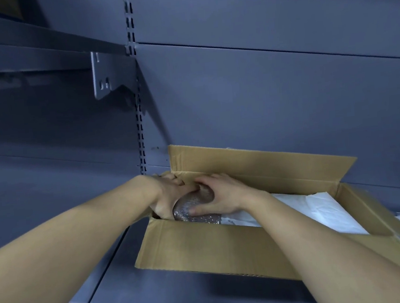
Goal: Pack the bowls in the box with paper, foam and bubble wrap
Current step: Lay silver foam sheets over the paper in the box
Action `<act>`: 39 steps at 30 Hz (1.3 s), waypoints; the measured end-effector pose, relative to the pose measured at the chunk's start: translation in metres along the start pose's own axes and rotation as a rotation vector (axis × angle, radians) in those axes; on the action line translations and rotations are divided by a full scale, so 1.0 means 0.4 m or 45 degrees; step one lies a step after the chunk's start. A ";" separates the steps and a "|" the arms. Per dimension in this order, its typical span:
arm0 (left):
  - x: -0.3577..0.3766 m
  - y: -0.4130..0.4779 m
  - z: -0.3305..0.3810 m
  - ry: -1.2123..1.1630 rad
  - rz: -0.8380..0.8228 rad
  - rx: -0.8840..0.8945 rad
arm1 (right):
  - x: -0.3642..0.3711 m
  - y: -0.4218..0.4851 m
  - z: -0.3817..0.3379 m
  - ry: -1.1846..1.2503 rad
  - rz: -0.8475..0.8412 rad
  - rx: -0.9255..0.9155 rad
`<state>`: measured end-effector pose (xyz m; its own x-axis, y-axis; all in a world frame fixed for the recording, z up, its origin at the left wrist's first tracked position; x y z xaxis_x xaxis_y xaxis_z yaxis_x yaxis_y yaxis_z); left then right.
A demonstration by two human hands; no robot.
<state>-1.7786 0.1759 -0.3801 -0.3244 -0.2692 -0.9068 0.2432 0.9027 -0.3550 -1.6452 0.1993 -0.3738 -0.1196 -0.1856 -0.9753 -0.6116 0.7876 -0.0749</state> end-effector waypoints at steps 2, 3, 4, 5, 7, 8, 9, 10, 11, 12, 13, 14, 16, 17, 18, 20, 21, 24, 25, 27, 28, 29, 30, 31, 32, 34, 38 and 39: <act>-0.001 0.003 0.002 -0.001 -0.009 0.001 | 0.006 0.000 0.007 0.069 -0.064 0.002; -0.001 0.003 0.002 -0.007 -0.009 0.004 | 0.008 -0.002 0.010 0.095 -0.085 0.005; 0.000 0.002 0.002 -0.018 -0.002 0.008 | 0.011 -0.002 0.013 0.114 -0.098 0.008; 0.000 -0.002 0.002 -0.034 0.011 0.013 | 0.013 -0.004 0.015 0.129 -0.104 0.010; -0.002 -0.011 0.000 -0.081 0.056 0.027 | 0.013 -0.009 0.013 0.140 -0.110 -0.003; -0.003 -0.015 -0.001 -0.104 0.080 0.033 | 0.009 -0.013 0.010 0.132 -0.106 -0.018; -0.005 -0.020 -0.002 -0.122 0.095 0.036 | 0.002 -0.018 0.009 0.116 -0.096 -0.030; -0.006 -0.023 -0.002 -0.133 0.096 0.034 | -0.007 -0.025 0.008 0.091 -0.082 -0.036; -0.007 -0.026 -0.001 -0.137 0.092 0.031 | -0.016 -0.033 0.007 0.057 -0.065 -0.043; -0.009 -0.029 0.002 -0.139 0.090 0.028 | -0.019 -0.039 0.008 0.013 -0.053 -0.043; -0.010 -0.032 0.005 -0.141 0.090 0.027 | -0.018 -0.044 0.009 -0.027 -0.047 -0.039; -0.012 -0.036 0.006 -0.152 0.083 0.033 | -0.011 -0.046 0.013 -0.043 -0.053 -0.024; -0.018 -0.047 0.001 -0.218 0.052 0.062 | 0.009 -0.044 0.019 0.002 -0.069 0.007; -0.022 -0.053 -0.004 -0.264 0.046 0.086 | 0.018 -0.040 0.024 0.038 -0.061 0.021; -0.024 -0.057 -0.010 -0.298 0.052 0.110 | 0.024 -0.036 0.027 0.068 -0.054 0.030; -0.023 -0.060 -0.015 -0.279 0.068 0.125 | 0.031 -0.034 0.026 0.087 -0.080 0.031; -0.018 -0.057 -0.012 -0.227 0.067 0.111 | 0.033 -0.034 0.024 0.075 -0.111 0.027; 0.003 -0.035 0.004 -0.074 0.046 0.044 | 0.042 -0.036 0.019 -0.016 -0.173 0.020; 0.007 -0.028 0.008 -0.043 0.039 0.031 | 0.043 -0.034 0.019 -0.033 -0.173 0.022; 0.010 -0.022 0.012 -0.014 0.027 0.020 | 0.045 -0.031 0.022 -0.043 -0.169 0.029; 0.011 -0.023 0.013 -0.017 0.025 0.020 | 0.047 -0.031 0.022 -0.052 -0.169 0.028; 0.010 -0.025 0.013 -0.031 0.025 0.021 | 0.050 -0.030 0.023 -0.059 -0.169 0.028; 0.009 -0.029 0.014 -0.049 0.031 0.025 | 0.051 -0.030 0.022 -0.062 -0.171 0.027; 0.006 -0.034 0.014 -0.072 0.043 0.032 | 0.050 -0.030 0.020 -0.063 -0.167 0.021; 0.003 -0.039 0.013 -0.102 0.056 0.041 | 0.046 -0.032 0.017 -0.063 -0.155 0.016; -0.002 -0.049 0.004 -0.162 0.085 0.052 | 0.033 -0.035 0.017 -0.068 -0.133 0.011; -0.006 -0.057 -0.002 -0.136 0.096 0.035 | 0.033 -0.043 0.019 -0.142 -0.160 0.015; -0.006 -0.056 0.004 -0.095 0.093 0.031 | 0.039 -0.043 0.019 -0.146 -0.166 0.025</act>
<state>-1.7816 0.1558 -0.3705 -0.2365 -0.2277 -0.9446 0.2862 0.9127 -0.2917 -1.6306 0.1872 -0.3893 0.0503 -0.2196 -0.9743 -0.6005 0.7728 -0.2052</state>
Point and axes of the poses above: each hand's wrist, its own y-axis towards the middle knuckle, its own x-axis out of the palm, z = x × y, the point moved 6 cm from there along y, towards the middle knuckle, and after that the axes turned 1 degree about -z, right-handed, at the moved point
